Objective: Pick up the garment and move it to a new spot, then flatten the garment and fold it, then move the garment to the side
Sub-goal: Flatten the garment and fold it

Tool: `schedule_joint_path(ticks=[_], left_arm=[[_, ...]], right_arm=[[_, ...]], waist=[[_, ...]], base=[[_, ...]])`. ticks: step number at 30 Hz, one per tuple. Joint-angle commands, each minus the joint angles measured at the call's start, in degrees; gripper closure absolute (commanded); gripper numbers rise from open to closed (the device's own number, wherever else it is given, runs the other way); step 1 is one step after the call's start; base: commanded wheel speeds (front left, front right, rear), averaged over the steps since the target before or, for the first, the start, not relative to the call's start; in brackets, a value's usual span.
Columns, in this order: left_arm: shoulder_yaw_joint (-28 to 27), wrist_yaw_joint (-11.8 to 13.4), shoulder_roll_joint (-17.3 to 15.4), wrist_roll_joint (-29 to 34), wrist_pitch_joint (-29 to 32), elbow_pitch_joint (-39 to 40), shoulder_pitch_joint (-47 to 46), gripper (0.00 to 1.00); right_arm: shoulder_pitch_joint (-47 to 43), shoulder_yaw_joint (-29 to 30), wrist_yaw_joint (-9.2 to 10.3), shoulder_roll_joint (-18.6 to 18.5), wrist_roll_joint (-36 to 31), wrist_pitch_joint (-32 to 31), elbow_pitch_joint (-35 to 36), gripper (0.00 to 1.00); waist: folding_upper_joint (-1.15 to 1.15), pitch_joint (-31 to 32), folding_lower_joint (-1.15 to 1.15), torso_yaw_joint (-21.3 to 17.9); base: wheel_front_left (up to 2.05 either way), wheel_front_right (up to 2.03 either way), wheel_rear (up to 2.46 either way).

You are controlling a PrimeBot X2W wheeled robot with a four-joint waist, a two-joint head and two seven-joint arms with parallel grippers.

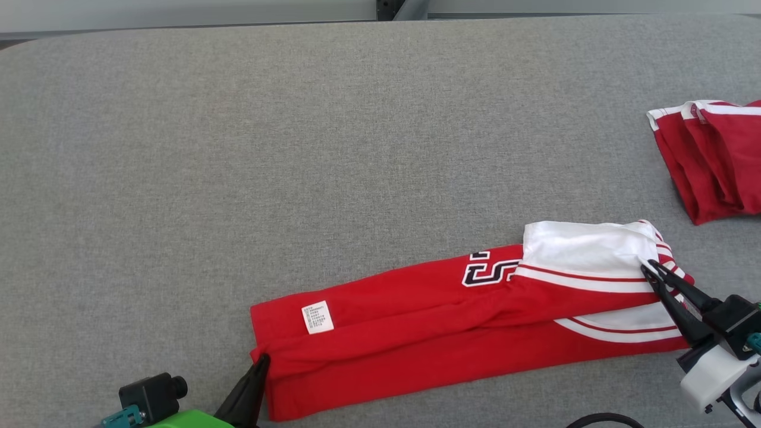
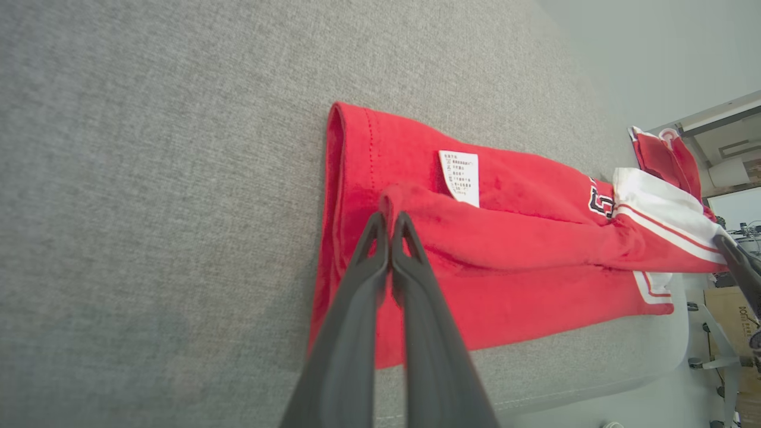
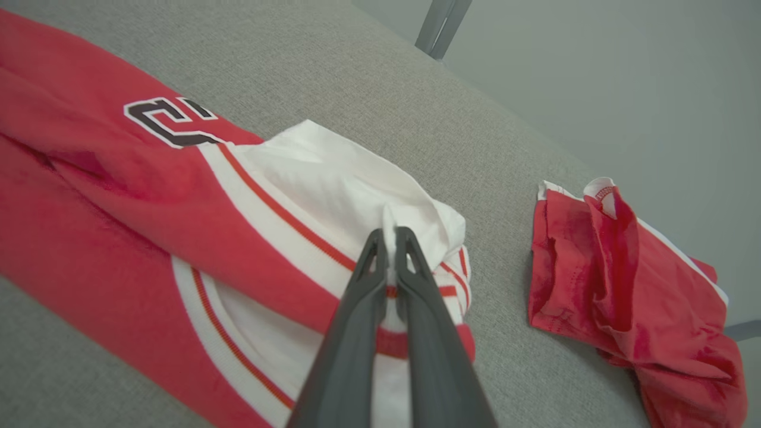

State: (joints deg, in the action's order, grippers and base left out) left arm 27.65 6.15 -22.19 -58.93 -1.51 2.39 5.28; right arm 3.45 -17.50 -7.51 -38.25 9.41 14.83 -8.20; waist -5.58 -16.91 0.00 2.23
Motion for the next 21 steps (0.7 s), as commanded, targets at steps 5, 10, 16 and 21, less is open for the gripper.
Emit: schedule_joint_path(ticks=[5, 10, 16, 21], left_arm=[[-0.55, 0.68, -0.66, -0.32, 0.05, 1.30, 0.86, 1.00], [-0.88, 1.48, -1.66, 0.16, 0.30, 3.92, 1.43, 1.00], [0.51, 2.37, -2.72, 0.37, 2.26, 7.15, 2.41, 1.00], [0.89, 2.55, -2.77, -0.83, 3.44, 7.30, 3.17, 1.00]], right_arm=[[-2.41, 2.28, 0.05, -1.10, -0.25, 0.30, 2.34, 1.00], [-3.58, 3.00, 0.05, -1.65, 0.06, 0.30, 3.11, 1.00], [-3.72, 1.68, 0.05, -2.19, 1.16, 0.30, 2.28, 1.00], [-3.45, 1.91, 0.05, -2.47, 1.08, 0.30, 2.76, 1.00]], waist=[[0.00, -0.10, 0.00, -0.45], [0.00, -0.04, 0.00, -0.56], [0.00, 0.28, 0.00, -0.29], [0.00, -0.01, 0.00, -0.21]], base=[[0.00, 0.00, 0.00], [0.00, 0.00, 0.00], [0.00, 0.00, 0.00], [0.00, 0.00, 0.00]])
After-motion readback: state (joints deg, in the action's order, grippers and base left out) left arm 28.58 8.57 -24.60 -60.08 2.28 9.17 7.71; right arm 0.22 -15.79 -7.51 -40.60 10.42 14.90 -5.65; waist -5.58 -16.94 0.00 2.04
